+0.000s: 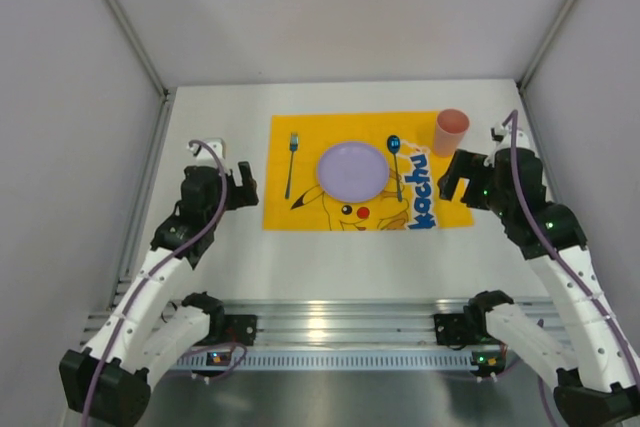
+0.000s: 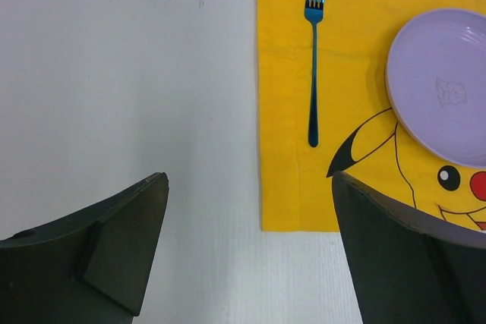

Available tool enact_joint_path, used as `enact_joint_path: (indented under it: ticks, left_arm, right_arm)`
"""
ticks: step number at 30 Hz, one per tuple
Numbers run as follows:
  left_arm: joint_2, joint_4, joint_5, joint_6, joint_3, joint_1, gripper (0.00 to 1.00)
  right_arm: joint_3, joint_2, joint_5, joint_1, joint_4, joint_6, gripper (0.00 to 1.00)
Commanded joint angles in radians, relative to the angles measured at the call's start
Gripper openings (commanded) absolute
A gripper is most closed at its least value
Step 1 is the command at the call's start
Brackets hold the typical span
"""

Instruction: Set the dinner table for one person

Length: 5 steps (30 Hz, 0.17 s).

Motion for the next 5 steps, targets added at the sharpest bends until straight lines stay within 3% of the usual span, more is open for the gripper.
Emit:
enact_joint_path:
  ticks: [1,5]
  left_arm:
    - [0.012,0.072,-0.019,0.023,-0.004,0.001,0.94]
    - [0.027,0.099,-0.040,0.030,-0.009,0.001,0.94]
  right_arm:
    - [-0.013,-0.002,0.002,0.002,-0.007,-0.001,1.00]
    - [-0.022,0.012,0.035,0.001,0.002,-0.005,1.00]
